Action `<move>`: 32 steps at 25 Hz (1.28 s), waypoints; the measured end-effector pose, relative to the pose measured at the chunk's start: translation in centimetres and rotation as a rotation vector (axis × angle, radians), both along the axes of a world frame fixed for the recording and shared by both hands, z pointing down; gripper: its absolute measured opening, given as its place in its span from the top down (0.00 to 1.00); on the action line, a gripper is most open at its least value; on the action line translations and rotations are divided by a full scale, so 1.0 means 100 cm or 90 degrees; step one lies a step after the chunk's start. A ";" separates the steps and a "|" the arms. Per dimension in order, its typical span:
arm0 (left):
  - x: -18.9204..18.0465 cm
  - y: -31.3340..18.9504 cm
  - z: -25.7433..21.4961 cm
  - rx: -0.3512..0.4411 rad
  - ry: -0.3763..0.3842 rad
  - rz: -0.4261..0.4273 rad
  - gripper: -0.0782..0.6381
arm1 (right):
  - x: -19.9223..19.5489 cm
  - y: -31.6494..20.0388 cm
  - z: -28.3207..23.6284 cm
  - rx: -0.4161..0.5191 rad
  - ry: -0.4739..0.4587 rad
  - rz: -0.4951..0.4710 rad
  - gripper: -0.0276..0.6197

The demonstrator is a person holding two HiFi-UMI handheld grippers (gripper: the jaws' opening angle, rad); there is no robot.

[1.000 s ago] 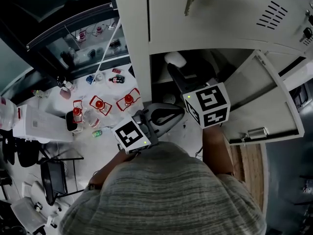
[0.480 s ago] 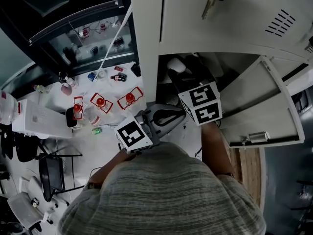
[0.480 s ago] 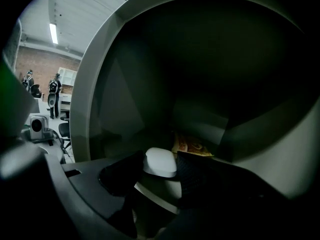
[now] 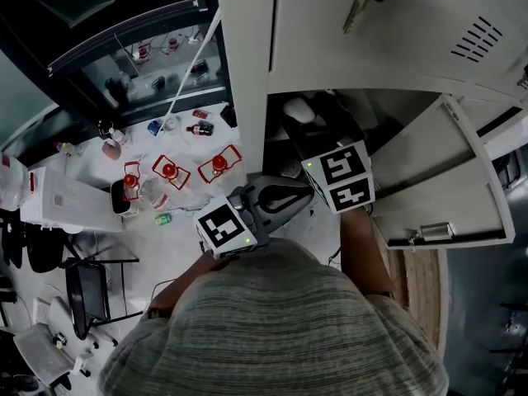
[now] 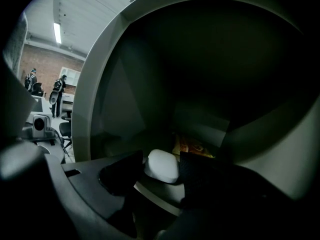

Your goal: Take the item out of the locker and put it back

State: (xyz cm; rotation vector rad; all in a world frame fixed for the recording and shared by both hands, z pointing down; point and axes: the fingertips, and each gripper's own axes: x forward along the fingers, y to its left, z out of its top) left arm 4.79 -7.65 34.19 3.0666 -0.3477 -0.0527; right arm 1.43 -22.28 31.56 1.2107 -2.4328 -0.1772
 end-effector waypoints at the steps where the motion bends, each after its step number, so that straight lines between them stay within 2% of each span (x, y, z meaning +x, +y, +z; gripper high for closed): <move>1: 0.000 0.000 -0.001 0.000 0.002 -0.001 0.88 | 0.000 0.000 -0.001 0.003 -0.006 -0.001 0.60; 7: -0.005 -0.003 0.003 -0.005 -0.001 -0.019 0.88 | 0.003 0.009 -0.019 0.032 -0.046 -0.002 0.60; 18: -0.007 -0.011 0.006 -0.012 -0.001 -0.070 0.88 | 0.024 0.055 -0.053 0.096 -0.180 -0.041 0.61; 20: -0.009 -0.013 0.006 -0.014 0.005 -0.089 0.88 | 0.028 0.066 -0.056 0.108 -0.207 -0.051 0.65; 22: -0.008 -0.016 0.001 -0.013 0.025 -0.113 0.88 | 0.032 0.076 -0.054 0.110 -0.222 -0.060 0.73; 25: -0.005 -0.015 0.000 -0.020 0.043 -0.138 0.88 | 0.040 0.090 -0.043 0.098 -0.231 -0.069 0.75; 28: -0.001 -0.012 -0.001 -0.021 0.054 -0.159 0.88 | 0.049 0.102 -0.035 0.084 -0.240 -0.076 0.81; 32: 0.007 -0.004 0.001 -0.010 0.050 -0.178 0.88 | 0.060 0.118 -0.029 0.071 -0.249 -0.084 0.88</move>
